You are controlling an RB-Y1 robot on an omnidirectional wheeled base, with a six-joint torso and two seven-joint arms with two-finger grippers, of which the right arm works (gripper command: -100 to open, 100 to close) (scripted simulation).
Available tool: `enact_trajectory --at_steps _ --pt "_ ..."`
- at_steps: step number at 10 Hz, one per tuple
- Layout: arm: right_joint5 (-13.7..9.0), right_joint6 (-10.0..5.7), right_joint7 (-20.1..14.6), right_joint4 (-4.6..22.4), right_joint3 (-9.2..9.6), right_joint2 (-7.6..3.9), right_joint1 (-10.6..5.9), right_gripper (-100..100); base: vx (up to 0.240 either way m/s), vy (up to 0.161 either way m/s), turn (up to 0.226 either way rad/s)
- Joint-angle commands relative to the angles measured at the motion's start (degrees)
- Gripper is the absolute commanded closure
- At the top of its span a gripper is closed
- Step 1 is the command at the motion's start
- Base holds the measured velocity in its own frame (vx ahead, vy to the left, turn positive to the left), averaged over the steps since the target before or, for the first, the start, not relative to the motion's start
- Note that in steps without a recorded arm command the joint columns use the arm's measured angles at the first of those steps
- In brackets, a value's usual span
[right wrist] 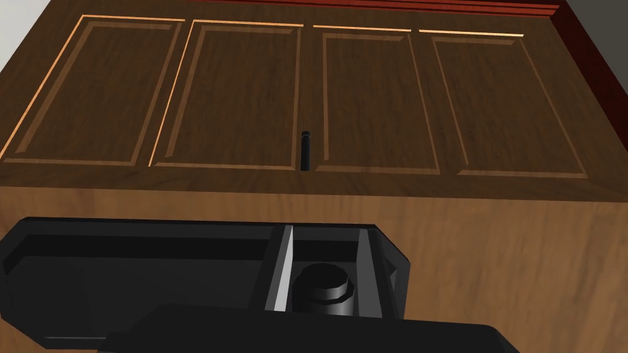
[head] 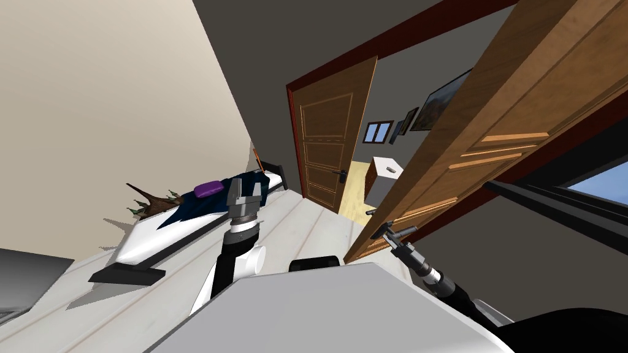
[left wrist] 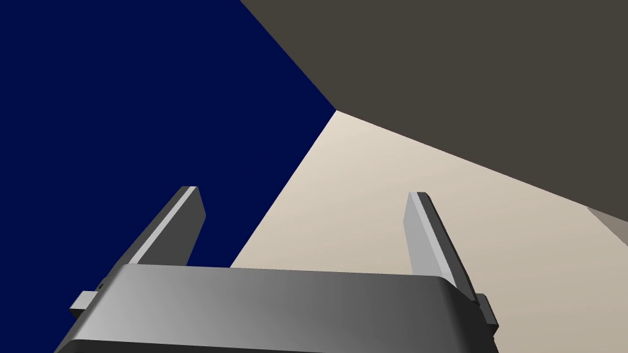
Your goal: Pull the door open
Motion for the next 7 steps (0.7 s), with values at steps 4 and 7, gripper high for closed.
enact_trajectory --at_steps 4,7 --pt "1.0 -5.74 -0.9 4.7 0.52 0.04 0.90 100 -0.004 -0.011 0.026" --pt "1.5 -9.60 -1.4 7.9 0.37 -0.25 1.45 100 -0.018 -0.031 0.016"
